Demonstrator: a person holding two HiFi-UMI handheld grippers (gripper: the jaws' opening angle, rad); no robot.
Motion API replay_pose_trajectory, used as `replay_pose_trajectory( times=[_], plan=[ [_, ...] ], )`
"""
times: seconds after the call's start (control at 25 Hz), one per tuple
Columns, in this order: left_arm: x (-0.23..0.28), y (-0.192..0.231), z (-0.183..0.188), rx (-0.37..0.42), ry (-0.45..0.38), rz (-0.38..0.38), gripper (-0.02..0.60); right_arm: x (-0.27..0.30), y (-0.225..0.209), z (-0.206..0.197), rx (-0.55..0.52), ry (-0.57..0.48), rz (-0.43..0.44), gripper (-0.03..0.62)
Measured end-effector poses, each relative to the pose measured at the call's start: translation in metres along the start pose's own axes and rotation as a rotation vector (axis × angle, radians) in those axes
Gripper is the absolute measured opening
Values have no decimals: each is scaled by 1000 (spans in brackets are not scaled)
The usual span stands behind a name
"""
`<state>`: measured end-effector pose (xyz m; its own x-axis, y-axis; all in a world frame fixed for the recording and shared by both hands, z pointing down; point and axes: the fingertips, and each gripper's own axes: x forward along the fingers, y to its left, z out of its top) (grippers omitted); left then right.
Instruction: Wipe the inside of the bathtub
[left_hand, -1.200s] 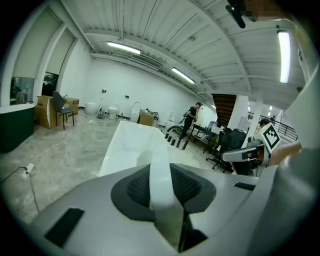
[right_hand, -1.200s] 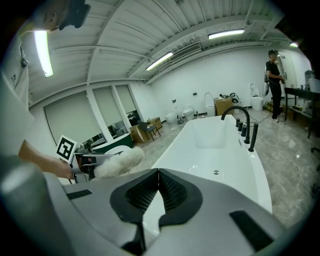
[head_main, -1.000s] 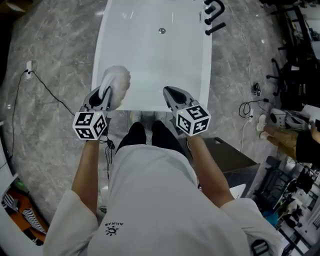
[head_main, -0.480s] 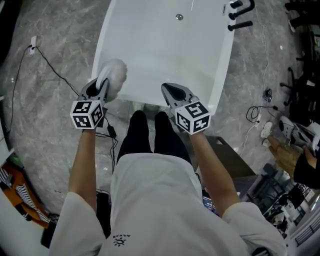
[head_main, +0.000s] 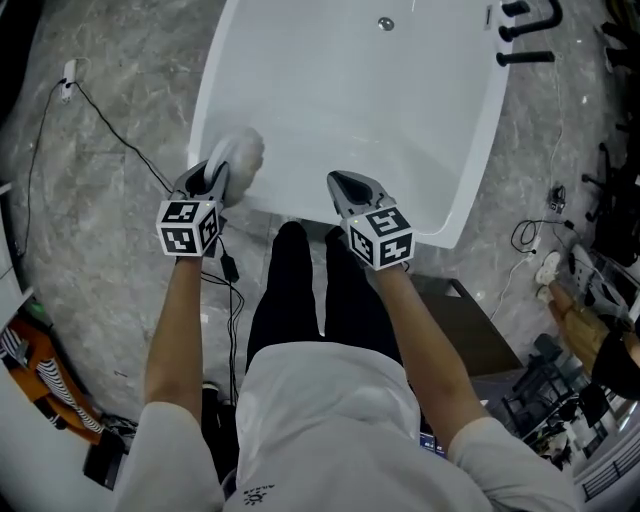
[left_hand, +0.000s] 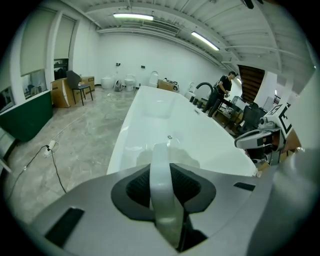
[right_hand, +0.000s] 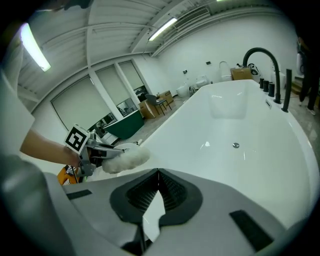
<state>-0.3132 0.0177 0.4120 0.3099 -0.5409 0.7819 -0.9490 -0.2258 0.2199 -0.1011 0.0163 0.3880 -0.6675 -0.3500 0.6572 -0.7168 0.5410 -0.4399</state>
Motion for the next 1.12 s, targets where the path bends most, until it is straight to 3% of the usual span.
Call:
replay_pose_trajectory(
  times=[0.44, 0.64, 0.92, 1.12],
  plan=[
    [42, 30, -32, 27, 147, 20, 98, 76, 25, -20, 2, 45, 43, 20],
    [52, 34, -46, 51, 232, 44, 98, 88, 25, -23, 17, 39, 46, 19],
    [71, 30, -65, 84, 410, 14, 98, 89, 17, -33, 53, 34, 37, 20],
    [77, 26, -74, 111, 479, 10, 98, 87, 11, -35, 72, 25, 26, 20]
  ],
)
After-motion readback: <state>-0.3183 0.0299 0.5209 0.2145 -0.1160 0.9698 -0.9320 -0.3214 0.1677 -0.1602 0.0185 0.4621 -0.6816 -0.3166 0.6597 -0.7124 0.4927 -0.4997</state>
